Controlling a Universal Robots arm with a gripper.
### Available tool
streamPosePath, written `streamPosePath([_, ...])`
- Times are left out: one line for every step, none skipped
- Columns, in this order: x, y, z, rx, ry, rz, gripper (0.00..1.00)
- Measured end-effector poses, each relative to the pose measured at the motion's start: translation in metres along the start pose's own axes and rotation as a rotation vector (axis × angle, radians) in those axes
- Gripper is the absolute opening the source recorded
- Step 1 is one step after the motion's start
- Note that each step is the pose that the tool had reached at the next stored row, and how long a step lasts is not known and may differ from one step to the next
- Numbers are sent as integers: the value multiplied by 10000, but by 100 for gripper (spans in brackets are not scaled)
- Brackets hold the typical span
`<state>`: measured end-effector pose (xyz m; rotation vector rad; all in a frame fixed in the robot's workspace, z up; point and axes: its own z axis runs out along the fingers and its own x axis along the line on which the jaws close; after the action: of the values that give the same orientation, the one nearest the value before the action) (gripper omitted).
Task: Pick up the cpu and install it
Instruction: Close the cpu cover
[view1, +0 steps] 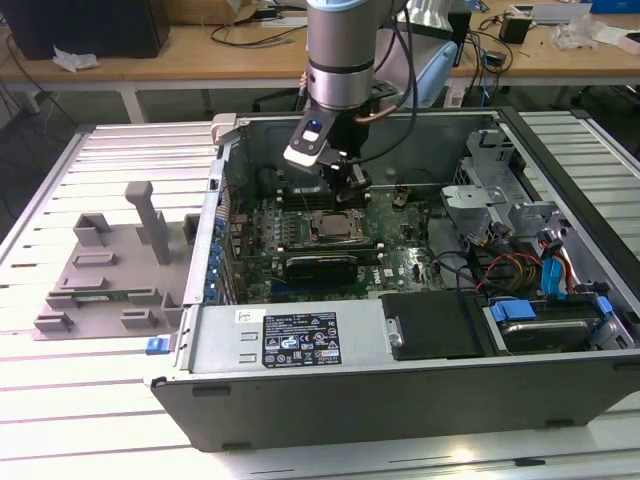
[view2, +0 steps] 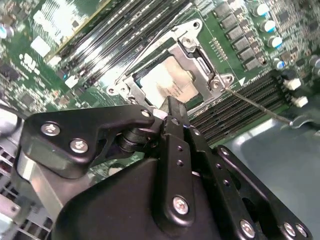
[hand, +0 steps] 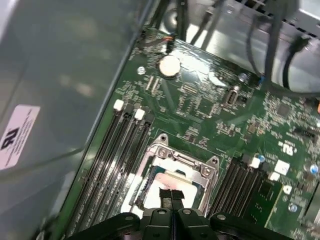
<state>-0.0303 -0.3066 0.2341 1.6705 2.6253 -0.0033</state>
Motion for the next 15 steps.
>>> streamPosePath([0,0,0,-6,1,-240,11])
streamPosePath([0,0,0,-10,3,-430,11])
streamPosePath([0,0,1,-20,5,-871,11])
streamPosePath([0,0,1,-26,6,-1160,11])
streamPosePath([0,0,2,-33,8,-1481,11])
streamPosePath([0,0,2,-43,11,-1896,11])
streamPosePath([0,0,3,-49,13,-2169,11])
streamPosePath([0,0,3,-54,14,-2375,11])
streamPosePath([0,0,3,-58,14,-2566,11])
streamPosePath([0,0,4,-65,16,-2888,11])
streamPosePath([0,0,4,-71,18,-3160,11])
streamPosePath([0,0,5,-77,20,-3444,11])
streamPosePath([0,0,5,-81,21,-3601,11])
streamPosePath([0,0,6,-87,22,-3830,11])
streamPosePath([0,0,6,-91,23,-4014,11])
